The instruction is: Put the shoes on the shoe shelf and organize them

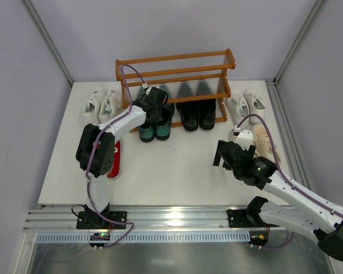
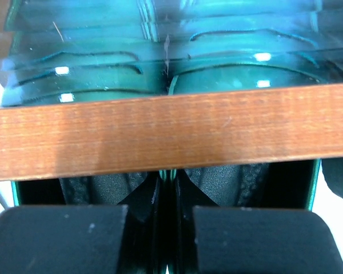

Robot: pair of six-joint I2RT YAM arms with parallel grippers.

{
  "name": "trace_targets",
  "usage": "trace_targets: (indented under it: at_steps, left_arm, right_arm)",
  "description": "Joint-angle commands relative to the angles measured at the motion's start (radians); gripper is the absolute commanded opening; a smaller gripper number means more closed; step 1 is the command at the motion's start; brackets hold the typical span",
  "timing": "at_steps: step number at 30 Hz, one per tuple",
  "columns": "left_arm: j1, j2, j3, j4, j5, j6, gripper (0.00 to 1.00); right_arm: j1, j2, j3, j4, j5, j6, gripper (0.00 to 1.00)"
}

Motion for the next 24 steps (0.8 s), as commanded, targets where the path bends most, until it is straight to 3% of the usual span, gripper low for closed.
trace_targets:
  at_steps: [1,18,20,21,23,24]
  left_arm:
    - [0.013,-0.022,0.092,0.137,-0.049,0.042,0.0]
    - [0.037,-0.007,0.131,0.119,-0.055,0.037,0.01]
    - [0.039,0.006,0.129,0.116,-0.041,0.034,0.1]
    - [0.037,0.009,0.126,0.117,-0.038,0.032,0.26]
    - [0.039,0.013,0.123,0.119,-0.032,0.028,0.41]
    - [0.039,0.013,0.117,0.119,-0.03,0.026,0.54]
  right_arm:
    - [0.005,-0.005,-0.008,0.03,0.029,-0.009,0.93]
    - [0.005,0.02,-0.009,0.052,0.029,-0.019,0.93]
    - [0.005,0.018,-0.011,0.052,0.027,-0.019,0.93]
    - [0.005,0.02,-0.011,0.05,0.027,-0.019,0.93]
    - [0.004,0.018,-0.011,0.049,0.029,-0.019,0.93]
    - [0.005,0.017,-0.011,0.049,0.027,-0.018,0.93]
